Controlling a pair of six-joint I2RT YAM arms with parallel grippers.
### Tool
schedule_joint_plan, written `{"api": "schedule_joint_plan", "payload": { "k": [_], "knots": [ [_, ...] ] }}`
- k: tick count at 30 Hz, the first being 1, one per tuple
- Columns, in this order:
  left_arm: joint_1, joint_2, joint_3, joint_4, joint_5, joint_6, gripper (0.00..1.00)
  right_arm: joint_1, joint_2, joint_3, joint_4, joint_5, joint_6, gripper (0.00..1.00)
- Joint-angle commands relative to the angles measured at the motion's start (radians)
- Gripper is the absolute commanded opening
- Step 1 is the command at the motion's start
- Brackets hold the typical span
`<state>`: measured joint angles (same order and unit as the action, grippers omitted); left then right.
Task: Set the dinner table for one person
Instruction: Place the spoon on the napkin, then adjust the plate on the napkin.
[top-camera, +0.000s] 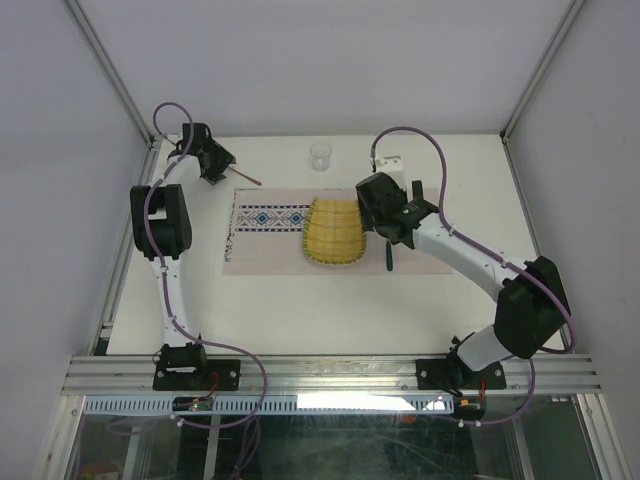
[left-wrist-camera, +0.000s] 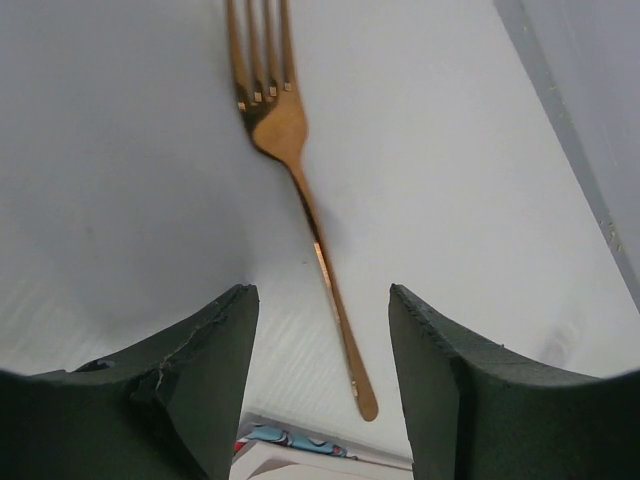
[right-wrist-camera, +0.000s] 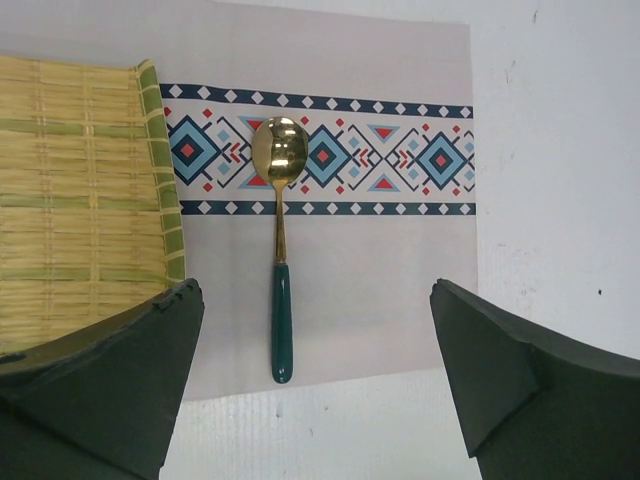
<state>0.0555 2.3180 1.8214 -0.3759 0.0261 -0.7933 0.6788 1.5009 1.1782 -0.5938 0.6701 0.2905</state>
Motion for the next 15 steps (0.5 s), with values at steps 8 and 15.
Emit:
{"api": "schedule_joint_plan", "payload": {
  "k": [8, 15],
  "knots": [
    [-0.068, -0.020, 0.074, -0.012, -0.020, 0.005, 0.56, 0.001, -0.023, -0.014, 0.119, -0.024, -0.062, 0.99],
    [-0.081, -0.079, -0.009, 0.014, 0.016, 0.030, 0.56, -0.001, 0.036, -0.010, 0.140, -0.082, -0.051, 0.97]
  ]
}}
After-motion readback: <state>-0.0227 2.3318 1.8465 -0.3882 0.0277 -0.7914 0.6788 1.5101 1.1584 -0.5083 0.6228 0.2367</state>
